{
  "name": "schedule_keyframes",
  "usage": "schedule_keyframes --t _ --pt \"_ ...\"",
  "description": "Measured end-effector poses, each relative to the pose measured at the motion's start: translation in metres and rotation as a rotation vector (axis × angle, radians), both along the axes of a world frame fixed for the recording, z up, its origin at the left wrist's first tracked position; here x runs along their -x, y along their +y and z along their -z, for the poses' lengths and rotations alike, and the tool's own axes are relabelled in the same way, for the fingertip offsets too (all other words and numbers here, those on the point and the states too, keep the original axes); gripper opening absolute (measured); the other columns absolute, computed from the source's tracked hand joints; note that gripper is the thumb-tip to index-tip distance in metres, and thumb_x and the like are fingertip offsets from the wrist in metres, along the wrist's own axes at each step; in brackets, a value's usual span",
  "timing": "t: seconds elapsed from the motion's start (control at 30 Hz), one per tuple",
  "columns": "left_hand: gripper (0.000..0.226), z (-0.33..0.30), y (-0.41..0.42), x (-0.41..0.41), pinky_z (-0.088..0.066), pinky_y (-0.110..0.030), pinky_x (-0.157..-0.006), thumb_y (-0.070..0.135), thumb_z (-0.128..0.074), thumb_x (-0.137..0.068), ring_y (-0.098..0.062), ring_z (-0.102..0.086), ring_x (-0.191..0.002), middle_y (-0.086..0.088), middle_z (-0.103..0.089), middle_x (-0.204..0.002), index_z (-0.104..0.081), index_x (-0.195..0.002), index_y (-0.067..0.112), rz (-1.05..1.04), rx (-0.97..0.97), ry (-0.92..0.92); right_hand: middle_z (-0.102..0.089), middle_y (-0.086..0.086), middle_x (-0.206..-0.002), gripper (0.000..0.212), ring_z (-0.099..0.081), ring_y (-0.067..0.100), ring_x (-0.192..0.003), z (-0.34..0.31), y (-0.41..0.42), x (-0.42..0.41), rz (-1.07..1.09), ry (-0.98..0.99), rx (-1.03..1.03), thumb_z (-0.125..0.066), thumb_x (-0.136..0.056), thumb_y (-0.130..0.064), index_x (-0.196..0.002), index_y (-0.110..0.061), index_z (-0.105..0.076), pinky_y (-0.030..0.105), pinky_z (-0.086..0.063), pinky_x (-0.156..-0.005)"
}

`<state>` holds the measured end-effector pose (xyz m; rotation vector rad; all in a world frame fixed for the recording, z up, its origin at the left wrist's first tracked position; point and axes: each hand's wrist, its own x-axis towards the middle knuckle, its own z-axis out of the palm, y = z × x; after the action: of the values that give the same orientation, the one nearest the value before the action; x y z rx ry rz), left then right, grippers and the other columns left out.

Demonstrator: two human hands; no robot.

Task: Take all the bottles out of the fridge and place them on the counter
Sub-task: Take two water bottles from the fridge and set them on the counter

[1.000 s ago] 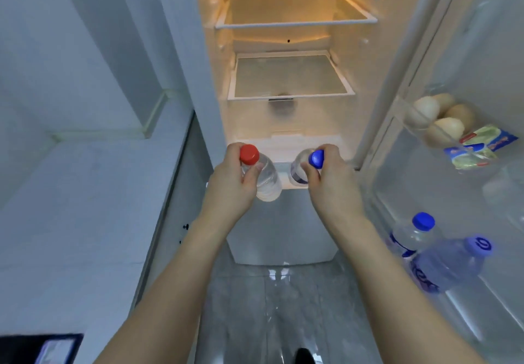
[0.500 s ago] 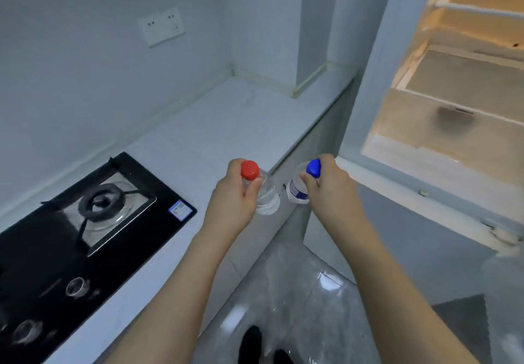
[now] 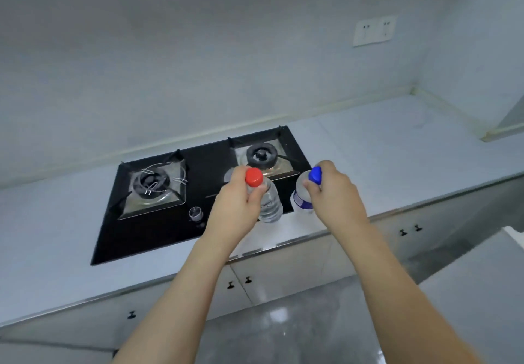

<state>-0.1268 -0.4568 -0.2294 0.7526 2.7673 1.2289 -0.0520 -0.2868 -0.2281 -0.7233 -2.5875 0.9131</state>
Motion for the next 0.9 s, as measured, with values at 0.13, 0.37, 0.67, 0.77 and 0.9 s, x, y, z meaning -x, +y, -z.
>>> schedule_keyframes --t 0.13,0.37,0.67,0.77,0.9 --pt "0.029 -0.008 -0.075 0.016 -0.044 -0.027 -0.061 0.037 -0.056 -0.096 -0.009 -0.058 -0.073 0.007 -0.061 -0.089 -0.046 -0.119 0.024 -0.112 0.001 0.026 -0.059 0.011 -0.09 0.019 -0.056 0.032 -0.08 -0.012 -0.066 0.038 -0.145 0.008 -0.023 -0.052 -0.096 -0.024 -0.109 -0.011 -0.047 0.036 -0.045 -0.066" --pt "0.03 -0.018 -0.204 0.043 -0.045 -0.032 -0.069 0.041 -0.056 -0.095 -0.011 -0.059 -0.08 0.006 -0.063 -0.094 -0.047 -0.119 0.026 -0.306 -0.013 0.038 -0.059 0.008 -0.088 0.019 -0.059 0.026 -0.078 -0.03 -0.185 0.096 -0.357 0.005 -0.077 -0.053 -0.096 -0.026 -0.109 -0.013 -0.047 0.037 -0.05 -0.068" --pt "0.027 -0.026 -0.344 0.059 -0.05 -0.04 -0.083 0.033 -0.056 -0.096 -0.02 -0.06 -0.096 0.0 -0.064 -0.102 -0.047 -0.119 0.023 -0.514 -0.056 0.028 -0.06 0.006 -0.092 0.023 -0.06 0.021 -0.078 -0.04 -0.321 0.143 -0.547 -0.009 -0.119 -0.052 -0.097 -0.03 -0.112 -0.014 -0.047 0.032 -0.05 -0.067" --pt "0.027 -0.025 -0.392 0.059 -0.051 -0.042 -0.083 0.031 -0.054 -0.096 -0.022 -0.06 -0.095 -0.002 -0.064 -0.102 -0.047 -0.119 0.021 -0.568 -0.058 0.034 -0.061 0.007 -0.095 0.023 -0.06 0.024 -0.082 -0.037 -0.37 0.154 -0.593 0.005 -0.129 -0.053 -0.096 -0.031 -0.112 -0.014 -0.049 0.039 -0.054 -0.074" --pt "0.027 -0.021 -0.444 0.053 -0.049 -0.04 -0.084 0.031 -0.056 -0.096 -0.022 -0.06 -0.097 -0.001 -0.064 -0.104 -0.048 -0.119 0.02 -0.638 -0.054 0.028 -0.06 0.006 -0.093 0.022 -0.059 0.025 -0.082 -0.031 -0.421 0.16 -0.673 0.019 -0.096 -0.055 -0.096 -0.03 -0.109 -0.013 -0.049 0.039 -0.052 -0.073"
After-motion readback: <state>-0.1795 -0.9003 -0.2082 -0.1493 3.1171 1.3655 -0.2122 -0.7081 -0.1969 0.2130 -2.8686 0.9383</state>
